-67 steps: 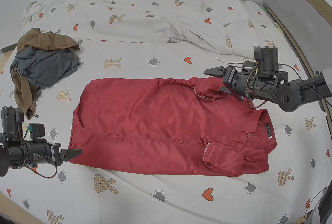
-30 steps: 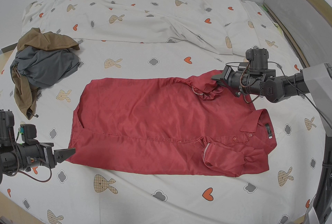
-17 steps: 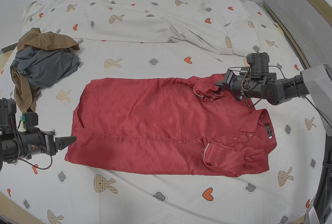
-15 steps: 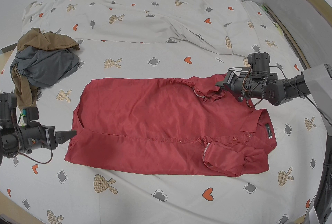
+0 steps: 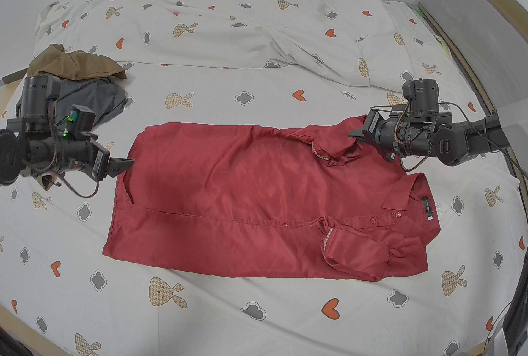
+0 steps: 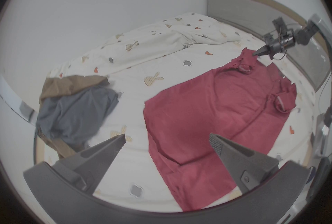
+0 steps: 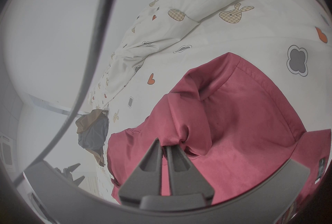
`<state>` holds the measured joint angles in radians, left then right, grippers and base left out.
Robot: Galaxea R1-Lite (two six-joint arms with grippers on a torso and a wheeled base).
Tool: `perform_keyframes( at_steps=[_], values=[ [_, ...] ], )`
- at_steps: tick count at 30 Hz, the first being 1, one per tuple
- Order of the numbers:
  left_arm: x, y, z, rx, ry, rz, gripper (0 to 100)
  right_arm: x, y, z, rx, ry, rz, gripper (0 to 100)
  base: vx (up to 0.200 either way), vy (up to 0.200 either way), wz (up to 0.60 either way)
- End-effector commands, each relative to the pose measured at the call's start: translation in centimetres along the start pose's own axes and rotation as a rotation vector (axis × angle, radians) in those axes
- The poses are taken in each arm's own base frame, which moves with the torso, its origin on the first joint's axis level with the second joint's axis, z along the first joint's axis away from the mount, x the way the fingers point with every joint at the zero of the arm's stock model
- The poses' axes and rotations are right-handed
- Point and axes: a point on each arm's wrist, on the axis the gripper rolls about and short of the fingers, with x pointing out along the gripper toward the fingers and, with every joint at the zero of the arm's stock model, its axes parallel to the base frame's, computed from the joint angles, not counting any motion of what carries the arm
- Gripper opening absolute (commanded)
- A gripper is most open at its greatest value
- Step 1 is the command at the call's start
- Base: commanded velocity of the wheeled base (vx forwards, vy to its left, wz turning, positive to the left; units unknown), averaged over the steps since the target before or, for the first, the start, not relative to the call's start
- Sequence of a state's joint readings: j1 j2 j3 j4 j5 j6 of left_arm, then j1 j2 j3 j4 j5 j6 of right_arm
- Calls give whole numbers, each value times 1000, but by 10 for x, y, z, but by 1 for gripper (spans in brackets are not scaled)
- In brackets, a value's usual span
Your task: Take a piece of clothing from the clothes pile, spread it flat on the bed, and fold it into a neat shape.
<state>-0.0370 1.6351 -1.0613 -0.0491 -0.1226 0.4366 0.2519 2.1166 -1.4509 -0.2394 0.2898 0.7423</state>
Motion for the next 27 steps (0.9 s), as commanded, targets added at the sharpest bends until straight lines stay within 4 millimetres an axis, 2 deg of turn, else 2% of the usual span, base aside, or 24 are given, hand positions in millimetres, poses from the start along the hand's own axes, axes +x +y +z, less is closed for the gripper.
perform_keyframes(
  at_steps=[1, 2, 7, 9, 10, 11, 15, 19, 20, 23, 27],
  values=[
    [59, 3, 18, 102, 56, 34, 100, -7, 7, -1, -6, 0, 9, 0, 0, 0, 0],
    [60, 4, 18, 102, 55, 36, 100, -7, 7, -1, -6, 0, 9, 0, 0, 0, 0],
    [96, 4, 32, 135, 35, 39, 100, -8, 9, -1, -7, 2, 13, 0, 0, 0, 0],
    [103, 2, 32, 139, 38, 34, 100, -9, 10, -2, -7, 4, 13, 0, 0, 0, 0],
    [115, -2, 32, 147, 43, 20, 100, -10, 10, -5, -7, 13, 11, 0, 0, 0, 0],
    [118, -2, 32, 149, 43, 19, 100, -10, 10, -6, -7, 15, 11, 0, 0, 0, 0],
    [139, -6, 33, 158, 41, 8, 100, -22, 18, -13, -13, 29, 21, 0, 0, 0, 0],
    [142, -9, 35, 163, 36, 2, 100, -44, 28, -21, -21, 39, 33, 0, 0, 0, 0],
    [142, -9, 35, 163, 36, 2, 100, -44, 28, -21, -21, 39, 33, 0, 0, 0, 0],
    [134, -10, 40, 165, 20, 4, 100, -65, 32, -28, -25, 43, 40, 0, 0, 0, 0],
    [129, -13, 44, 170, 9, 1, 100, -73, 31, -30, -24, 42, 31, 0, 0, 0, 0]
  ],
)
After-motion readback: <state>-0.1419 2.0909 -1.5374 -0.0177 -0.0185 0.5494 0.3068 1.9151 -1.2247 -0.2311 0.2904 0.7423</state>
